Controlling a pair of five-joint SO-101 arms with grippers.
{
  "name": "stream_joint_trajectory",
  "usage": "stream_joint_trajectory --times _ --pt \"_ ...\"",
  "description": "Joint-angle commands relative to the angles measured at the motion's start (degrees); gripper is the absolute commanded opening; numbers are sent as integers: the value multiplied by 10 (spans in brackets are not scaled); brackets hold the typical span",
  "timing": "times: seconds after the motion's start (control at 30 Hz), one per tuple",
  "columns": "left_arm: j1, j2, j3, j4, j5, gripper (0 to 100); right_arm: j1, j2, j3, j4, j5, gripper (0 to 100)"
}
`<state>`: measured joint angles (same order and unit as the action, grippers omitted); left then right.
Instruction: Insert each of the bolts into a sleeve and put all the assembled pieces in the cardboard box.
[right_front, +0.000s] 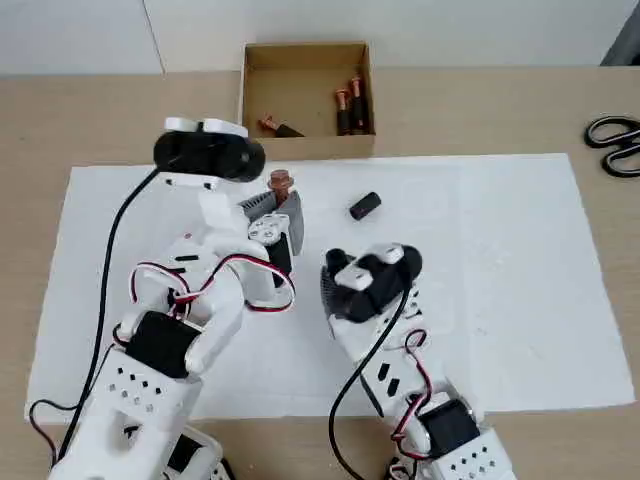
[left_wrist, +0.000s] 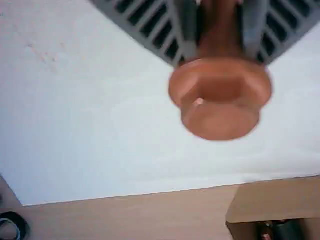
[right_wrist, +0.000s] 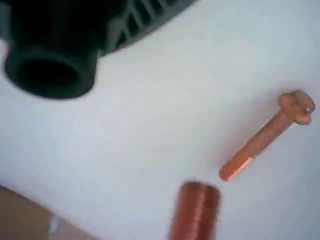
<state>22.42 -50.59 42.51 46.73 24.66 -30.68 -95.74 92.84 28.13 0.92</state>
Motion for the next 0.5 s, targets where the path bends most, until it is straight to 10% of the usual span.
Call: stream_joint_trajectory --times 0.0,0.47 --pt "17 -18 -2 -18 4 6 -12 -42 20 -18 0 4" --pt "21 -18 92 -175 3 6 -20 -54 38 -17 -74 4"
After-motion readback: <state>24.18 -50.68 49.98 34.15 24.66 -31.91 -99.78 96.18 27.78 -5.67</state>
